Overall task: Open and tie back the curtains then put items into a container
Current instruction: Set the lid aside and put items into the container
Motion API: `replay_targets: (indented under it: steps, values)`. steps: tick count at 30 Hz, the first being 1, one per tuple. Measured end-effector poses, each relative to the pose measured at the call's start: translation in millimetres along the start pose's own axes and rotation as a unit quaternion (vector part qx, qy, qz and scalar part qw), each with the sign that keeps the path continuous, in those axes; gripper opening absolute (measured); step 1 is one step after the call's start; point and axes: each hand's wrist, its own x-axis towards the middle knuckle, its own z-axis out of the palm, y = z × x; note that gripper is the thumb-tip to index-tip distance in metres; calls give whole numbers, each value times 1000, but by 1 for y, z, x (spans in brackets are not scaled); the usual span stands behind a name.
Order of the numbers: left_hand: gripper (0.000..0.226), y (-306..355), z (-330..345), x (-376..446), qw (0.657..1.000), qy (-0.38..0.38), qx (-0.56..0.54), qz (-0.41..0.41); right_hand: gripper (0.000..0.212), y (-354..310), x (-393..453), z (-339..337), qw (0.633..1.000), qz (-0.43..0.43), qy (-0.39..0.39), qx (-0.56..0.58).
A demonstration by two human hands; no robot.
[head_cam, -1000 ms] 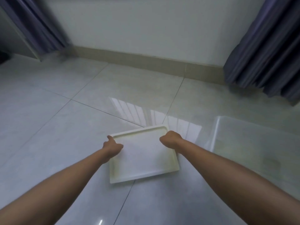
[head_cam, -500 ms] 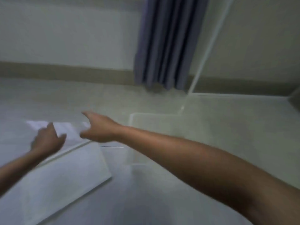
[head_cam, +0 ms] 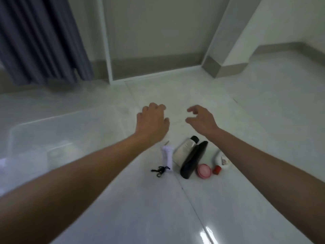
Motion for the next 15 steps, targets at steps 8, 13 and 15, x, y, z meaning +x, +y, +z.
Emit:
replay_targets:
  steps: [8,13,15]
  values:
    - [56,11,133,-17,964,-191,-37,-180,45,112,3,33,975,27,-95,-197]
    - [42,-3,164,-25,962,-218,11,-165,56,94,19,58,916,-60,-207,-339]
    - [33,-4,164,-21,960,-202,-30,-193,56,89,25,67,891,-66,-241,-378]
